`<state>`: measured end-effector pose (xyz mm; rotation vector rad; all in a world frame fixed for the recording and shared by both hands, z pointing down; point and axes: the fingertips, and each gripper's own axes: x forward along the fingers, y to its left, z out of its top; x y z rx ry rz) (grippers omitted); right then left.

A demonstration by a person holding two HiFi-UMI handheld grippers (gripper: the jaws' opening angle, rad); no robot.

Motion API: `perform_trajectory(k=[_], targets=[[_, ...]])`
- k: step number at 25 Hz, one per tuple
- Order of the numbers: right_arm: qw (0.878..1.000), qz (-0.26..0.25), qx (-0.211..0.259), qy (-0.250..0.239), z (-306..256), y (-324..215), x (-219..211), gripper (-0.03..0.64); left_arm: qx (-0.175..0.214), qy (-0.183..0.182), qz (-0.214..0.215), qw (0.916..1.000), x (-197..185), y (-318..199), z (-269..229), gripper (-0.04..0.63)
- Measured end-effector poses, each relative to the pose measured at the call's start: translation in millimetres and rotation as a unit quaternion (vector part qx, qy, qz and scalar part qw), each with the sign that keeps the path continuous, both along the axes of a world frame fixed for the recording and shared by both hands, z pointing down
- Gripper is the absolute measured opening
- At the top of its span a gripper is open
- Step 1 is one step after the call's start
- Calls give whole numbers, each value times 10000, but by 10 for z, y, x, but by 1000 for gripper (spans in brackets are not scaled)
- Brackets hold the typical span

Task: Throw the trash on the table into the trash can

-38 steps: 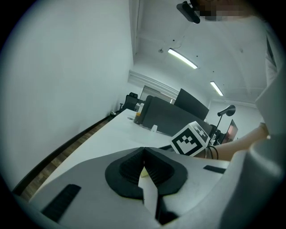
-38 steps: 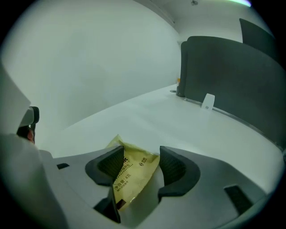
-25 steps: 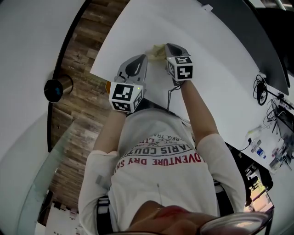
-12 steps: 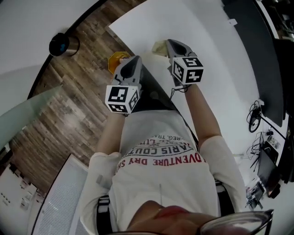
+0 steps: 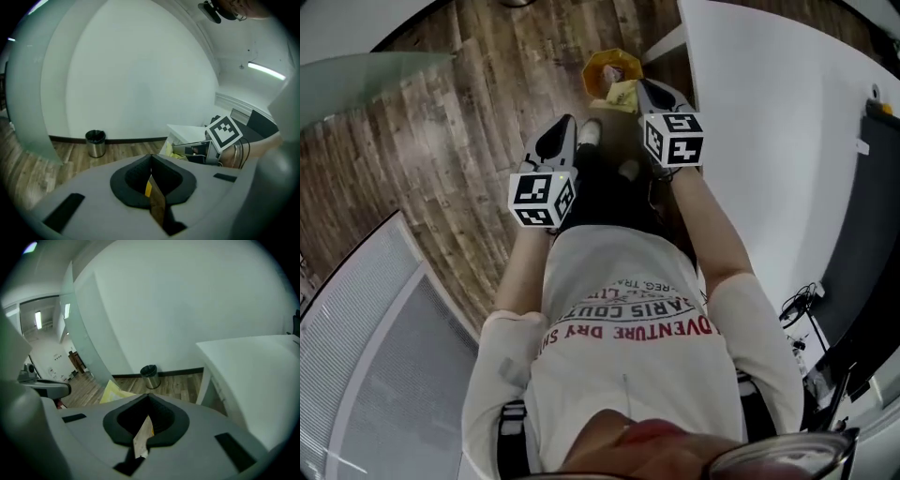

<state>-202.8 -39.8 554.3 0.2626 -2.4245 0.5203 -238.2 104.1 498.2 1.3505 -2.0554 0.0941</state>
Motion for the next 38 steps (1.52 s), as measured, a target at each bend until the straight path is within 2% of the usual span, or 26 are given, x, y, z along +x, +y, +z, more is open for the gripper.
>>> perform_trajectory(k=[3,8,12,16,21,25,27,29,33,38], targets=[[9989,-231,27,401,544,168,-286,24,-175,183,-322,9992,-268,310,344,25],[9954,-241,129,919,1609,107,-564,25,-306,432,-395,9978,-639,314,1135,25],[9907,-186,218,1327,2633,-11,-620,25,-337,770,-480,9953,-791,201,1915,25],[9848,-48,359,1700,3624,-125,-672,25,-439,871,-366,9946,-956,99,2704,25],[9765,87,493,2096,4417,-170,-566,26,-559,952,-302,9934,-1044,73,3312,25],[9761,317,314,2125,4545,-113,-459,42,-641,1070,-328,9916,-1011,118,3459,25],[9765,374,295,2102,4477,-113,-434,91,-655,1088,-316,9914,-979,109,3423,25],[9780,371,260,2034,4321,-93,-432,92,-671,1099,-306,9912,-935,99,3320,25],[9829,393,266,1779,3767,-80,-462,91,-640,1059,-192,9921,-837,26,2920,25],[9894,435,346,1343,2675,-67,-560,66,-459,883,-43,9950,-781,-131,2087,25]])
